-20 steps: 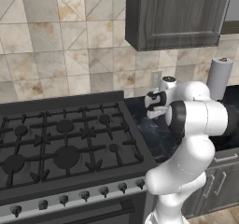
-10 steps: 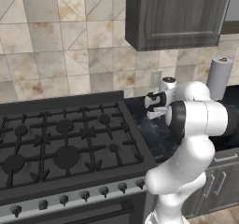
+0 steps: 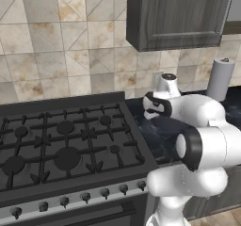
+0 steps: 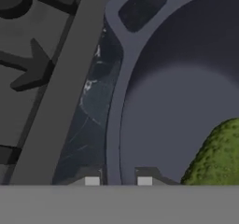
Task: Turn on the sink faucet. Then move the cucumber from the counter to the sink. Turn off the sink. Move the vegetable from the sink to the pot next to the stove. Finally move the pot to the front center burner.
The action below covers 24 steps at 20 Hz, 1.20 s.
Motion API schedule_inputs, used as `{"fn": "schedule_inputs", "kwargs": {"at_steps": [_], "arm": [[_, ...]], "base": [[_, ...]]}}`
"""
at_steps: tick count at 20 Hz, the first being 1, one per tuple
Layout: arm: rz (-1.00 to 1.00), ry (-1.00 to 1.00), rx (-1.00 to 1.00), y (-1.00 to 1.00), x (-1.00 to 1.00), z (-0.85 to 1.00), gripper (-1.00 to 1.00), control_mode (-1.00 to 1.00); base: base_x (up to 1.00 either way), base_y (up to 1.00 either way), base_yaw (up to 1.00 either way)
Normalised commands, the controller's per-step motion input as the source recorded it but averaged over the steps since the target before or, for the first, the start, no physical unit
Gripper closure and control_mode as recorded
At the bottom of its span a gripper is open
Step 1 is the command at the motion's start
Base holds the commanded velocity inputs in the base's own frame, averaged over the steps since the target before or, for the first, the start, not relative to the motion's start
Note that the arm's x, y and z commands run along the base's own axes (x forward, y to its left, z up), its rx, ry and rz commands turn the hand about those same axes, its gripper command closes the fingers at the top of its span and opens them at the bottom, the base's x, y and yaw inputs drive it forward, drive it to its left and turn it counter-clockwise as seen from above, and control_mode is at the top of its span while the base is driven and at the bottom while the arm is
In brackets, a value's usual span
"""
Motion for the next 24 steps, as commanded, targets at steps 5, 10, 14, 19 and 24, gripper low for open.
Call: {"fn": "schedule_inputs", "kwargs": {"at_steps": [5,10,14,19,24], "arm": [[0.1,-0.01,-0.03,0.76,-0.43,0.44,1.0,-1.0],[0.2,0.0,-0.01,0.88,-0.43,0.15,1.0,-1.0],[0.27,0.0,0.0,0.94,-0.42,0.01,1.0,-1.0],[0.3,0.0,0.0,0.95,-0.41,0.03,1.0,-1.0],[0.32,0.0,0.0,0.95,-0.38,0.02,1.0,-1.0]], "base": [[0.0,0.0,0.0],[0.0,0.0,0.0],[0.0,0.0,0.0],[0.0,0.0,0.0],[0.0,0.0,0.0]]}}
